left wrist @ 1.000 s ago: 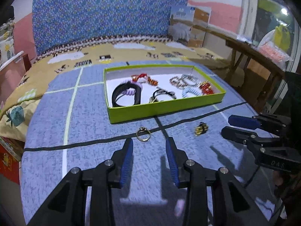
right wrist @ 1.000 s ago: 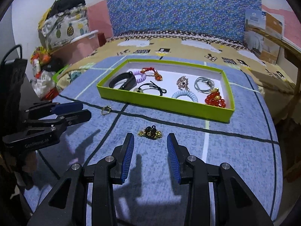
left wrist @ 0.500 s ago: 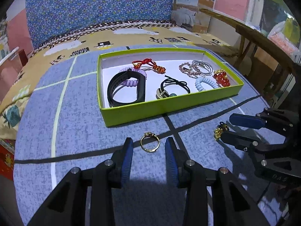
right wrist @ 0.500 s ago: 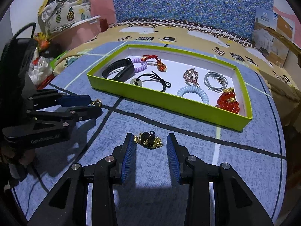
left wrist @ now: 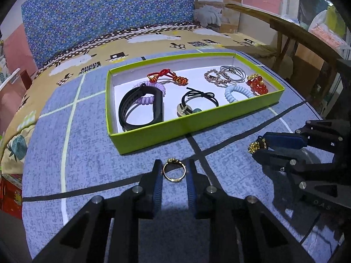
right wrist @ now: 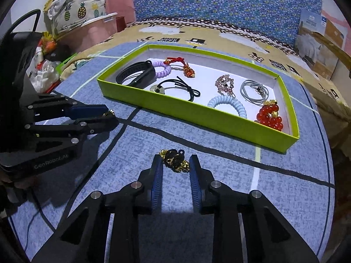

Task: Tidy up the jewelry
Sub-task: 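Grasp the gold ring with the left tool while the right tool grasps the black-and-gold charm, then carry the gold ring and charm with both tools into the green box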

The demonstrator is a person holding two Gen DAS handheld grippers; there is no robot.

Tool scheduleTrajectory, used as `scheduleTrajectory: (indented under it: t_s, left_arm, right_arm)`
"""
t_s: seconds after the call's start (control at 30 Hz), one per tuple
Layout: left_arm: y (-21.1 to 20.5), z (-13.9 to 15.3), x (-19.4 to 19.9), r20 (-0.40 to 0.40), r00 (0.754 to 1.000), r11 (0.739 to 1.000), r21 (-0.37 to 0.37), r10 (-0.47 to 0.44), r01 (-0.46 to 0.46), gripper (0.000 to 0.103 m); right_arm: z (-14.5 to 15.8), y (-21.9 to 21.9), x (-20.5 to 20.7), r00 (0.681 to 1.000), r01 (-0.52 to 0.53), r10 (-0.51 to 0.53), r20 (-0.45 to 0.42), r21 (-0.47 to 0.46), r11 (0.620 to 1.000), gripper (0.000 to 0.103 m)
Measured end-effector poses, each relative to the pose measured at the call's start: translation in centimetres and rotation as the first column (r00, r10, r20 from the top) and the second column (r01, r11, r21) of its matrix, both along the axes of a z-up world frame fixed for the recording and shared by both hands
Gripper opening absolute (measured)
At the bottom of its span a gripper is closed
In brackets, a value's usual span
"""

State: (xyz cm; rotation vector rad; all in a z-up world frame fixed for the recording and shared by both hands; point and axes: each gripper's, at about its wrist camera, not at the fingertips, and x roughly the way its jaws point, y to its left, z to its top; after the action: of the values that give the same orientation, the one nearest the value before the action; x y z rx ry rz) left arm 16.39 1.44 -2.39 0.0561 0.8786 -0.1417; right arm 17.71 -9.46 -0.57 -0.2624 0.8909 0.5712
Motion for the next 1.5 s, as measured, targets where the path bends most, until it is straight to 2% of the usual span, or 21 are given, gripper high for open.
scheduleTrajectory:
  t_s: [0.27,0.53,1.0,1.5]
  left_arm:
    - [0.3,0.4,-1.6,0.02,0.999,0.996,-0.079,-0.026,0.027,0.023]
    - [0.3,1.7,-4.0,0.069,0.997,0.989,-0.141,-0.024,0.034,0.023]
    - [-0.3,3.8,-4.1,0.118,0.993,0.99,-0.134,-0.026,0.041,0.023]
    - [-0.7,5.0,0.0,0.144,0.989,0.993,-0.104,-0.044,0.059,0.023]
  right_arm:
    - [0.3,-0.9,-0.6,1.0,0.018,-0.018,-0.001,0.025,1.0,0.024]
    - [1.1,-2.7,-1.8,0.998,0.06,-0.06,-0.003,0.101,0.993,0.024]
    - [3.4,-4.9,-2.1,0.993,0.109,-0.116,0.033,0.164,0.98,0.024]
    - [5.2,-5.4,1.3,0.989,0.115,-0.13,0.069,0.187,0.976,0.024]
